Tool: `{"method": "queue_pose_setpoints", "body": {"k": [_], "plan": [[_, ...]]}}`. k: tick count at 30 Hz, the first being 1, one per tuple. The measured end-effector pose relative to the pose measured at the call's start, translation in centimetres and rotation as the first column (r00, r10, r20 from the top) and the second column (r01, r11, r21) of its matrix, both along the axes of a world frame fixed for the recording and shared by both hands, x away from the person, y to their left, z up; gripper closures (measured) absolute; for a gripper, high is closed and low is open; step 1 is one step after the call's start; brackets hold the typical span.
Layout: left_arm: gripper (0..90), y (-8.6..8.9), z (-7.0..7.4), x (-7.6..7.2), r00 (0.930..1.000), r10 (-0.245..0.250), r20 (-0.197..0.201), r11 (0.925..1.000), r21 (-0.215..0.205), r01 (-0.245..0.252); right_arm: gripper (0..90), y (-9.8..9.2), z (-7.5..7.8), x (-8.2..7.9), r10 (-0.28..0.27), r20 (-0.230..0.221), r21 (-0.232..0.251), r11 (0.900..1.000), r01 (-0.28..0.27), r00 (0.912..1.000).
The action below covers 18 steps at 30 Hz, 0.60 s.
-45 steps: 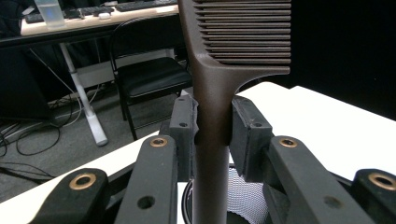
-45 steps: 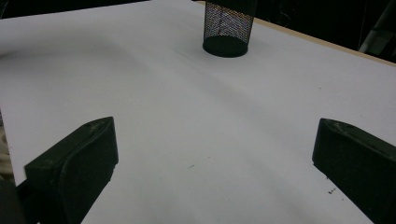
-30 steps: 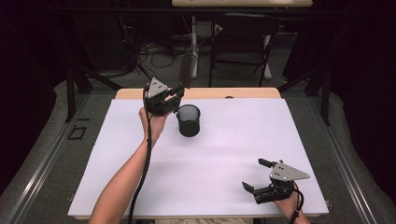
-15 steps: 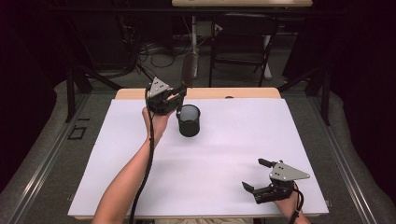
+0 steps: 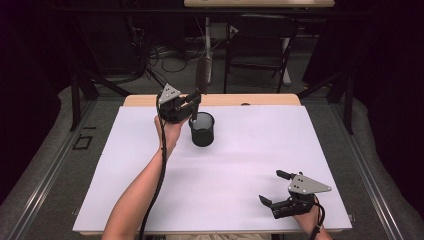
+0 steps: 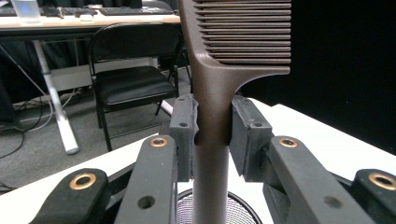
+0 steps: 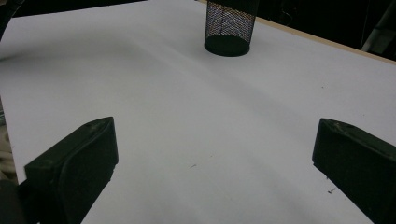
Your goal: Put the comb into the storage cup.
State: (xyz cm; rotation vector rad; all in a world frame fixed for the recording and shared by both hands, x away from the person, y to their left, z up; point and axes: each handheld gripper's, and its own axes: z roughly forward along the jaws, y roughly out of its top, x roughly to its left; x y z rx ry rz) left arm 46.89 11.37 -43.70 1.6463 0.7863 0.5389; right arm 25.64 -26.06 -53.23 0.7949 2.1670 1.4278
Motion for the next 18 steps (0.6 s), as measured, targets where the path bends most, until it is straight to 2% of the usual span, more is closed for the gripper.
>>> {"method": "queue_pose_setpoints", "body": {"k": [18], "plan": [[72.3, -0.6, -1.1, 0.3, 1.0000, 0.008, -0.001, 1.0000, 0.004, -0.008, 0.0, 0.0, 0.0, 0.0, 0.001, 0.008, 0.005, 1.000, -0.001, 1.0000]]}}
